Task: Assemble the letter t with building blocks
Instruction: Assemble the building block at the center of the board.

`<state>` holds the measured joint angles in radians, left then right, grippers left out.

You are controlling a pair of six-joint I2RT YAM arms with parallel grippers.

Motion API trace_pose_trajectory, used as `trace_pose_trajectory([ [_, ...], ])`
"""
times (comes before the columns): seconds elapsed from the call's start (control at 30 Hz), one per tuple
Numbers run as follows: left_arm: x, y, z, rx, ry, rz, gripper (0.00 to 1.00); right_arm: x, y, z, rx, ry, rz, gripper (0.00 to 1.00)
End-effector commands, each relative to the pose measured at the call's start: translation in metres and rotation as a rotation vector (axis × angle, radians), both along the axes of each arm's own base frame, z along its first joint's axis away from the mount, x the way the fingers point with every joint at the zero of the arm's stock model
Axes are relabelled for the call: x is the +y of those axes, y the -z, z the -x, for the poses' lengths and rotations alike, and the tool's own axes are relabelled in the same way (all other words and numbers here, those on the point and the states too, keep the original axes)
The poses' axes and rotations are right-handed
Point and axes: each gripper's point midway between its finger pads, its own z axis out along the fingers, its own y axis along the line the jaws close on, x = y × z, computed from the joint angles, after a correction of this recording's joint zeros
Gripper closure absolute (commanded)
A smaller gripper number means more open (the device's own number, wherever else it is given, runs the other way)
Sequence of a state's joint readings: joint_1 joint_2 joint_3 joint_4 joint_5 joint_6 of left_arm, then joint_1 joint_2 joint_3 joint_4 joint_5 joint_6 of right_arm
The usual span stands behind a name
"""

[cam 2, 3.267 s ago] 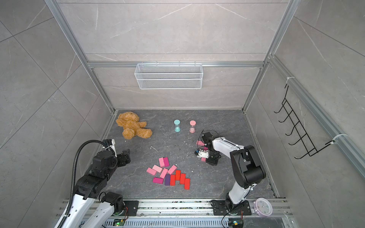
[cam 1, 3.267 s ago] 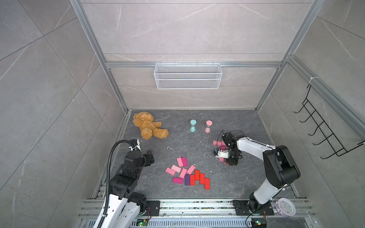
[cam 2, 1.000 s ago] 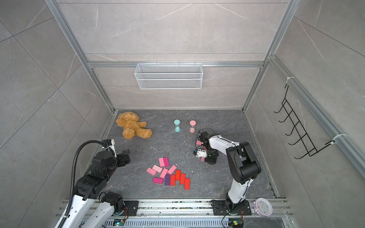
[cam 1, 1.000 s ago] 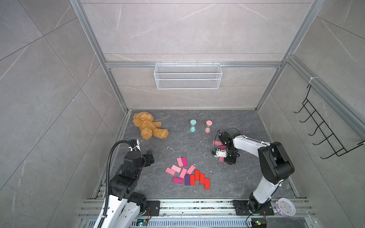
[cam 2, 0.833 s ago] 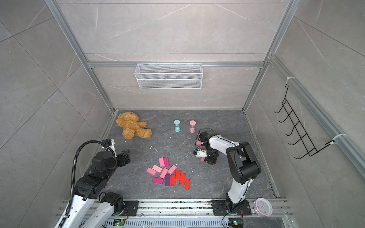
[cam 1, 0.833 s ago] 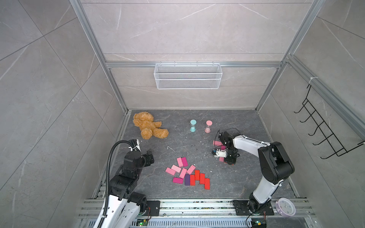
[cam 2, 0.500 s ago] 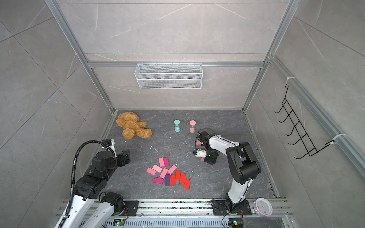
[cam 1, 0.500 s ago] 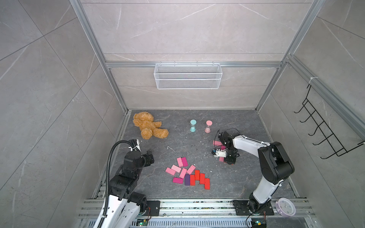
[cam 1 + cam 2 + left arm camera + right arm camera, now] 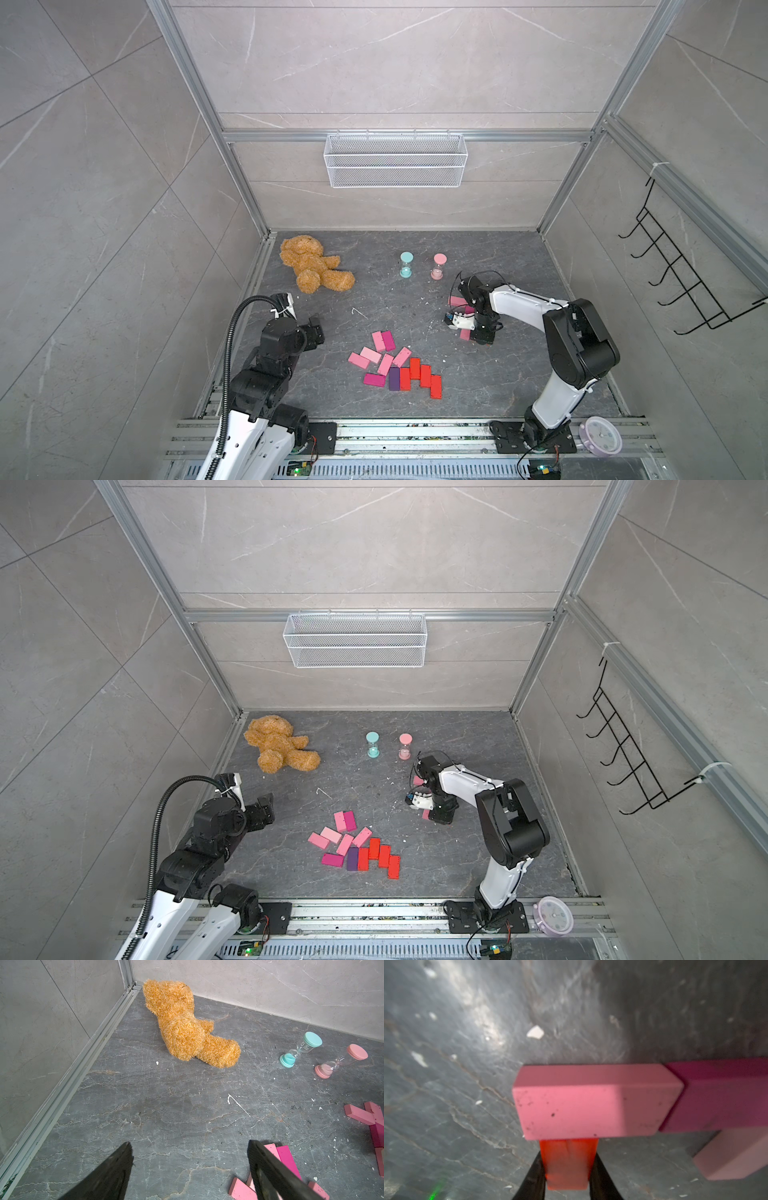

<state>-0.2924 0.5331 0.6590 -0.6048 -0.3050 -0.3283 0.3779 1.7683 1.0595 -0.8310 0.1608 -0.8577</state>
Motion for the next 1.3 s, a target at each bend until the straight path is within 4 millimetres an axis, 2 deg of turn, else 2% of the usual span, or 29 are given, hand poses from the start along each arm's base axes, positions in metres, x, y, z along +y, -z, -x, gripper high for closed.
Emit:
trace_pose_trajectory([
  [0.0, -0.002, -0.01, -0.002, -0.039, 0.019, -0.005, 0.11, 0.006, -0.002, -0.004, -0.035, -0.017, -0.024, 0.73],
  [0.53, -0.003, -0.01, -0.002, -0.039, 0.025, -0.001, 0.11, -0.002, -0.006, 0.016, -0.006, -0.035, -0.01, 0.71],
  [1.27, -0.003, -0.01, -0.002, -0.04, 0.023, 0.0, 0.11, 0.008, -0.003, 0.01, 0.016, -0.005, -0.041, 0.71],
])
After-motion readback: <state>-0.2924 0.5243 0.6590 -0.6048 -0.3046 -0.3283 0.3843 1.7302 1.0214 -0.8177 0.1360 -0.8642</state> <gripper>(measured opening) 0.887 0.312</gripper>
